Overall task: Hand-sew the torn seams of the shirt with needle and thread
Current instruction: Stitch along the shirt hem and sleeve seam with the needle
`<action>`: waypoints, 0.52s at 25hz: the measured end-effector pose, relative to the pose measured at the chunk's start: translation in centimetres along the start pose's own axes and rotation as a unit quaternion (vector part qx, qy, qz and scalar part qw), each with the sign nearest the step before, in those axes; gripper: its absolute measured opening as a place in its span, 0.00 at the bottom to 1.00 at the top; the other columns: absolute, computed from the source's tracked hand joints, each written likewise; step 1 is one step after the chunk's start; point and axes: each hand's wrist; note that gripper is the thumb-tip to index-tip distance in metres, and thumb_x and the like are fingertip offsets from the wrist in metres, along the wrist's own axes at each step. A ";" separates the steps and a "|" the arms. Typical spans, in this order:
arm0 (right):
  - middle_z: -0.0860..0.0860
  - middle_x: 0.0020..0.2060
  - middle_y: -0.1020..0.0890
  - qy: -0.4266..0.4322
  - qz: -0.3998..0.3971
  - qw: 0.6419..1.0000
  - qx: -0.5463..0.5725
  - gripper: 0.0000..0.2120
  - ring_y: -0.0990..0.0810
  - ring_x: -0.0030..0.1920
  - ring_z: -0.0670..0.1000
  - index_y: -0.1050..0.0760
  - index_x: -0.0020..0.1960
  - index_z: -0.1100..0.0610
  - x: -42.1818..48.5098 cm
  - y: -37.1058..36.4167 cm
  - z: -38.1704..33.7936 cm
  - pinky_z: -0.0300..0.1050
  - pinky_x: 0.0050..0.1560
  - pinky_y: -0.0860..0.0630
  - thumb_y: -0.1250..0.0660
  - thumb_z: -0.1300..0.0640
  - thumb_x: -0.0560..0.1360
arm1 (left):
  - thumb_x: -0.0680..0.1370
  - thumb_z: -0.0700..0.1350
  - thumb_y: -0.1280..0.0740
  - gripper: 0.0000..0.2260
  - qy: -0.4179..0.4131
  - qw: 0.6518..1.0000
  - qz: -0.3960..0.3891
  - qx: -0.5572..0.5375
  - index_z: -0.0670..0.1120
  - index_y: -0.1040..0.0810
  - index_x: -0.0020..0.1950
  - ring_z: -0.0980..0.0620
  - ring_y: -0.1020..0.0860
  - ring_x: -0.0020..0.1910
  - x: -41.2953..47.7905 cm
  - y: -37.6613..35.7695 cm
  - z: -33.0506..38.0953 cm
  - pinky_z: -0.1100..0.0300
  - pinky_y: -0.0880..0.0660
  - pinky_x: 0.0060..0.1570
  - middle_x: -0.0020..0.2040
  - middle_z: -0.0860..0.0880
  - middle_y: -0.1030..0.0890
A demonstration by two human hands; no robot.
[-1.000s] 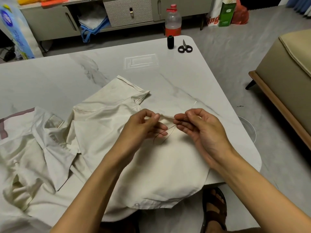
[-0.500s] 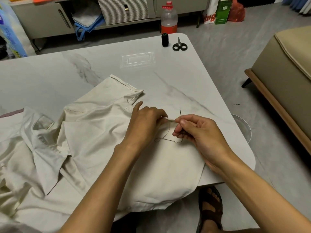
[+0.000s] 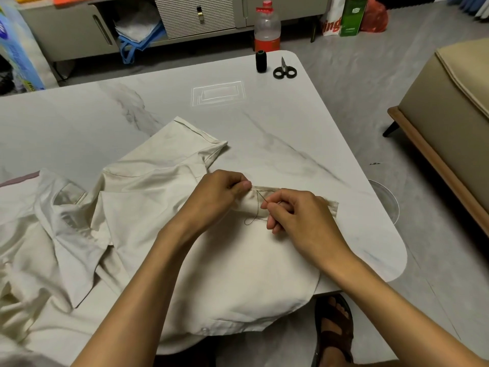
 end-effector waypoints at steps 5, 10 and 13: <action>0.49 0.28 0.19 0.009 -0.005 1.000 -0.014 0.09 0.24 0.28 0.42 0.18 0.44 0.55 0.1 -0.4 -0.3 0.34 0.34 0.27 0.37 0.62 0.77 | 0.82 0.46 0.35 0.13 0.003 1.000 0.007 0.003 0.39 0.21 0.43 0.53 0.28 0.36 -0.1 0.2 -0.2 0.57 0.33 0.40 0.40 0.38 0.20; 0.50 0.27 0.19 0.013 0.003 1.000 -0.021 0.09 0.22 0.30 0.47 0.18 0.41 0.55 0.2 -0.8 -0.3 0.42 0.36 0.25 0.36 0.61 0.77 | 0.82 0.43 0.36 0.11 0.002 1.000 0.000 -0.021 0.40 0.21 0.43 0.55 0.30 0.35 -0.4 0.5 -0.6 0.59 0.34 0.39 0.35 0.46 0.24; 0.50 0.27 0.19 0.011 0.001 1.000 -0.021 0.09 0.22 0.31 0.49 0.18 0.41 0.55 0.2 -0.8 -0.4 0.43 0.37 0.26 0.36 0.60 0.77 | 0.82 0.43 0.36 0.11 -0.007 0.999 -0.012 -0.037 0.42 0.20 0.42 0.53 0.28 0.38 -0.3 0.7 -1.0 0.55 0.32 0.43 0.40 0.39 0.21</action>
Point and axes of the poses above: each hand's wrist, its own x-axis towards the middle knuckle, its own y-axis out of the back of the hand, z = x × y
